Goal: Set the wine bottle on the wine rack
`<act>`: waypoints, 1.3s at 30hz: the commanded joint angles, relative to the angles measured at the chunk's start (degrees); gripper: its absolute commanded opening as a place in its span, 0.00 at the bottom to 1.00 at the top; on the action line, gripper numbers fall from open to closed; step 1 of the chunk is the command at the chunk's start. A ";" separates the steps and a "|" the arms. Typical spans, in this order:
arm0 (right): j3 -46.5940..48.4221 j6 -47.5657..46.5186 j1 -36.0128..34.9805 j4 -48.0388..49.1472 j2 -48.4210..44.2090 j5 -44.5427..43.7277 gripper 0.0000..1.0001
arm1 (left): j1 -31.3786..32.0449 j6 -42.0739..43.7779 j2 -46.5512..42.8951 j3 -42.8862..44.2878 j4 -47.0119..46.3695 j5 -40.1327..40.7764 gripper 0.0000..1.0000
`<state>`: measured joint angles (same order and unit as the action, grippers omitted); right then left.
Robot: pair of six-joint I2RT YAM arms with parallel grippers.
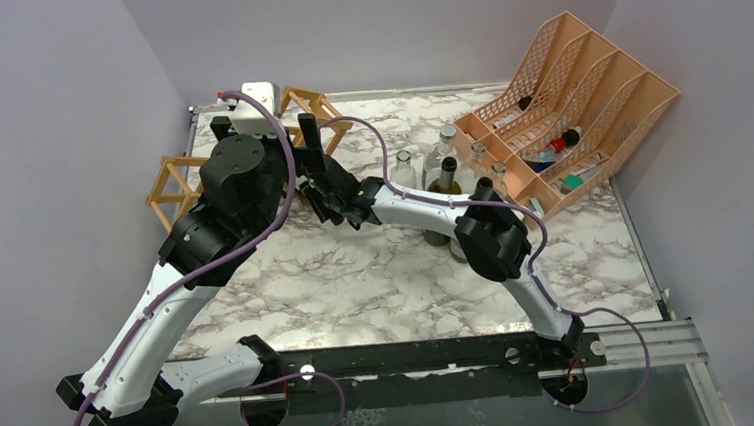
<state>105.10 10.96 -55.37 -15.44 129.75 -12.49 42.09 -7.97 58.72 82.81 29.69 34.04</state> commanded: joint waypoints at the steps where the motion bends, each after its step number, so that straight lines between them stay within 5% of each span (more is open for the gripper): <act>1: 5.60 -2.09 0.62 8.99 1.57 -1.85 0.44 | 0.10 -0.56 -0.71 1.92 0.42 -0.84 0.99; 19: 8.38 -1.20 1.32 10.42 2.85 0.82 0.48 | 0.06 0.08 -0.60 3.55 1.01 -0.30 0.99; 27: 7.80 1.16 1.39 6.03 -4.85 2.46 0.61 | 0.10 1.78 -0.46 9.10 1.84 -0.24 0.99; 39: -7.22 0.94 1.32 2.15 -27.17 3.06 0.63 | 0.10 2.08 -3.95 10.87 2.00 -4.54 0.99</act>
<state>102.21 12.56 -54.26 -11.38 111.20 -8.86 42.09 -6.52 56.60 94.06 31.51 32.99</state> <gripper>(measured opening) 0.624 0.987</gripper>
